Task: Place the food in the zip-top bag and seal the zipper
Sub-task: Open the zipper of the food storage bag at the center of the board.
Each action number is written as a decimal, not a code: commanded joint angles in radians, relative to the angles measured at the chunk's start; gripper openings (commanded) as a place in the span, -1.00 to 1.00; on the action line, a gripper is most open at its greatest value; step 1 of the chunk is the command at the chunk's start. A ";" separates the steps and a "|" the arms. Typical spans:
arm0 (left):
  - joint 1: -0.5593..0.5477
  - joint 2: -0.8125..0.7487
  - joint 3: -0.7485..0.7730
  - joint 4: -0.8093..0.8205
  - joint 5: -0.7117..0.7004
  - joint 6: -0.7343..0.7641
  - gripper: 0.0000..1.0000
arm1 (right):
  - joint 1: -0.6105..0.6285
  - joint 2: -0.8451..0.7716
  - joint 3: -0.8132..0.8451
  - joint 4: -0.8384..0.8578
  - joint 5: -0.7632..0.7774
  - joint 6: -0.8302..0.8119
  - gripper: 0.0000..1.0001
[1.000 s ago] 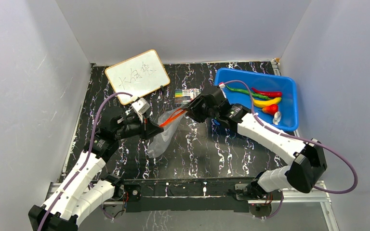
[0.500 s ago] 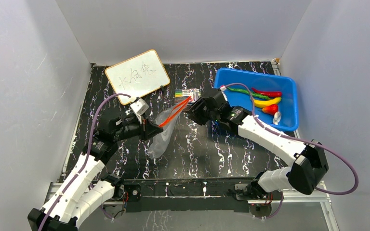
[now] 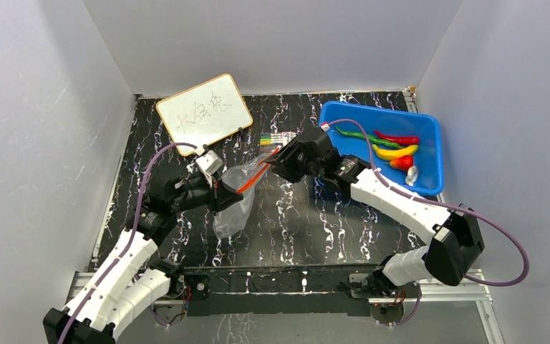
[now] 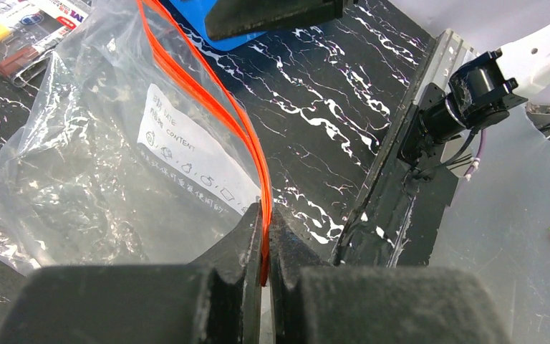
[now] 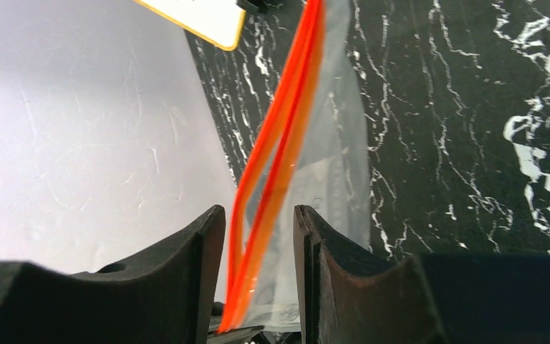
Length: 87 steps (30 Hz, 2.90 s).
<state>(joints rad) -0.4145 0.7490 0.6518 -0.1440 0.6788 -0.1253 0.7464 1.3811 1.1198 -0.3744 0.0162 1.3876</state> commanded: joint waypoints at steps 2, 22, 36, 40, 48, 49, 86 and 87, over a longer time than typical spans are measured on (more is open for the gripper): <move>-0.004 -0.004 -0.004 0.033 0.032 0.014 -1.00 | 0.006 -0.026 0.066 0.048 -0.020 -0.007 -0.22; -0.004 -0.033 -0.027 0.067 0.037 -0.016 -1.00 | 0.008 0.060 -0.009 0.122 -0.068 -0.037 -0.90; -0.003 0.067 0.255 -0.076 -0.203 -0.266 0.18 | 0.013 -0.077 0.067 0.188 -0.099 -0.479 -1.00; -0.004 0.109 0.317 -0.059 -0.197 -0.278 0.29 | 0.024 -0.063 0.105 0.176 -0.154 -0.562 -1.00; -0.003 0.177 0.328 -0.039 -0.156 -0.268 0.43 | 0.050 -0.045 0.123 0.210 -0.176 -0.500 -1.00; -0.003 0.180 0.317 -0.037 -0.163 -0.263 0.43 | 0.057 -0.045 0.123 0.219 -0.172 -0.489 -1.00; -0.004 -0.007 0.121 -0.102 -0.495 0.046 -1.00 | 0.085 0.042 0.063 0.104 -0.064 -0.716 -0.30; -0.004 -0.011 0.109 -0.097 -0.496 0.046 -1.00 | 0.086 0.034 0.069 0.103 -0.069 -0.737 -0.26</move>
<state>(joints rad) -0.4202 0.7761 0.7975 -0.2886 0.1482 -0.0959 0.8330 1.4410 1.1168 -0.3389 0.0036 0.7753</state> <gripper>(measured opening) 0.010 0.326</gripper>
